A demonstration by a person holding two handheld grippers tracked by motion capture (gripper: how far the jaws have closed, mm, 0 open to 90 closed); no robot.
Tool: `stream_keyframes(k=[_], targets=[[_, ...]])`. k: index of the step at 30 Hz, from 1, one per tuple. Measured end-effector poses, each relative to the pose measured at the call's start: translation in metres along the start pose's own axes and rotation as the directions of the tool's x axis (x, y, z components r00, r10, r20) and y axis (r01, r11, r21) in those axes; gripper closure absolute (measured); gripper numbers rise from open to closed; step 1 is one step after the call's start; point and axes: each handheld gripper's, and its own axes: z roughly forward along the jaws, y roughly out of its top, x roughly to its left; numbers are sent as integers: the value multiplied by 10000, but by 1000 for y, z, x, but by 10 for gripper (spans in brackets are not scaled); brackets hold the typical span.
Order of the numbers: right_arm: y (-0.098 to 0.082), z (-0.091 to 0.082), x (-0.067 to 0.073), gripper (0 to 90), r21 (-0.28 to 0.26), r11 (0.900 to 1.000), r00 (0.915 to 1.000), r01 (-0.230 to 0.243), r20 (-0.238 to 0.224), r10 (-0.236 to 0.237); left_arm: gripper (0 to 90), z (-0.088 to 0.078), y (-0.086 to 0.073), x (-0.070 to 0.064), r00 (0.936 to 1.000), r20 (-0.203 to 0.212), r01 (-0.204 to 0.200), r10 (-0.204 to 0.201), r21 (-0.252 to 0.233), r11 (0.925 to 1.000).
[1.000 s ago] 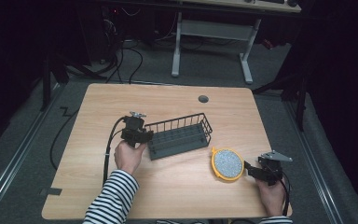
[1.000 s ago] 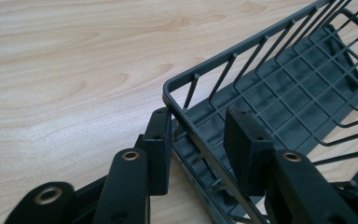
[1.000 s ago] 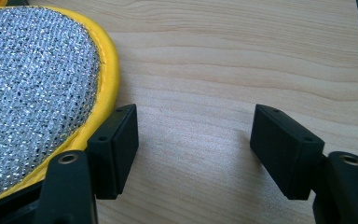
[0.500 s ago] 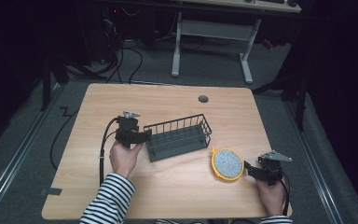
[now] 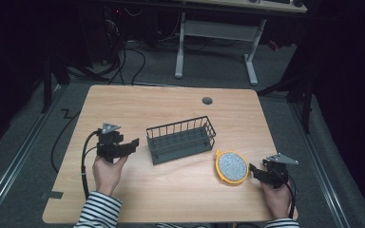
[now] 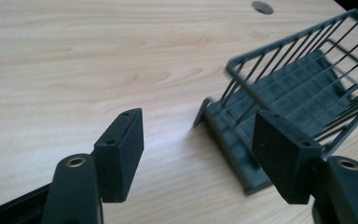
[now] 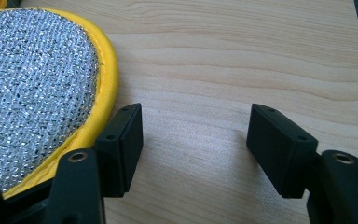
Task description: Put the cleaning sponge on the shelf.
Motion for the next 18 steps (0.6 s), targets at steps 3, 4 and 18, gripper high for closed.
stream_keyframes(k=[3,4,18], targets=[[0,0,0,373,-6,10000,10000,36,-17,-37,344,-2,-12,7,10000,-59,76,-76,91,9999],[0,0,0,380,-10,10000,10000,35,9,-35,343,-3,-24,13,9997,-224,137,-133,183,9997],[-1,-1,2,407,-49,10000,9999,-14,132,15,334,15,-80,41,9920,-1151,593,-524,575,9966]])
